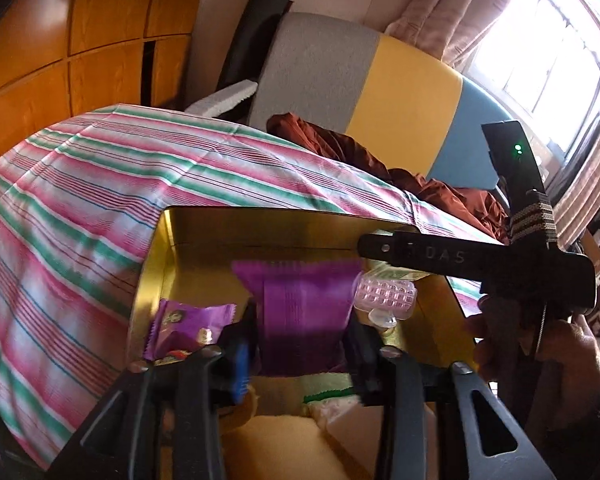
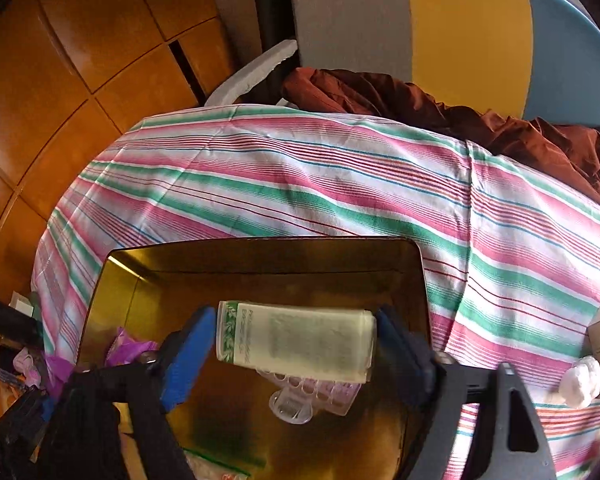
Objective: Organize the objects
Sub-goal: 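Release the purple packet into the tray with left while right drops the green box, then withdraw both open grippers from the tray toward the remaining items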
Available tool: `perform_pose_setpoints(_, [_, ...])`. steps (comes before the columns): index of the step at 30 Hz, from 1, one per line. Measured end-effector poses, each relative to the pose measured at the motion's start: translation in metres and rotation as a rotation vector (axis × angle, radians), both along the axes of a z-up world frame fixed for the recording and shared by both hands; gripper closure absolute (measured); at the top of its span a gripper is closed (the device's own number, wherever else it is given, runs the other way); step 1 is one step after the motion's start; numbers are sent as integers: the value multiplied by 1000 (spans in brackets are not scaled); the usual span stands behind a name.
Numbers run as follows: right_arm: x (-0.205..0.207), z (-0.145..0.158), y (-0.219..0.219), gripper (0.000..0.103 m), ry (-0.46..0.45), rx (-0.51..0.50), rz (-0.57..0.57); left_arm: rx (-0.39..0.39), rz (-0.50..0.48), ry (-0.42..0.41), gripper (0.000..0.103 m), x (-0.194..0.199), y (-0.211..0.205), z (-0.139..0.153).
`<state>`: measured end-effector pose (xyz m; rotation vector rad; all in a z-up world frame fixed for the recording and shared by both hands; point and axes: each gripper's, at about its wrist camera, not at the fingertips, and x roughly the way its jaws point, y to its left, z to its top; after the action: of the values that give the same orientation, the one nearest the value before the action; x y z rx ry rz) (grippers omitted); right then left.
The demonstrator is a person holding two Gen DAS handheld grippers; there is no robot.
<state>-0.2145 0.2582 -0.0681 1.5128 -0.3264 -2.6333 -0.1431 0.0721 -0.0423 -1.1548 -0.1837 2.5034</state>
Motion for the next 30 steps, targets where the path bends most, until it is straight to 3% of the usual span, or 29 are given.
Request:
perform_pose_setpoints(1, [1,-1,0,15,-2,-3,0,-5,-2,2,31,-1,3,0])
perform_pose_setpoints(2, [1,-1,0,15,-4,-1,4,-3,-5,5,29,-2,5,-1])
perform_pose_setpoints(12, [18,14,-2,15,51,25,-3,-19,2,32,28,14,6,3])
perform_pose_setpoints(30, [90,49,-5,15,203,173,-55,-39,50,148,22,69,-15,34])
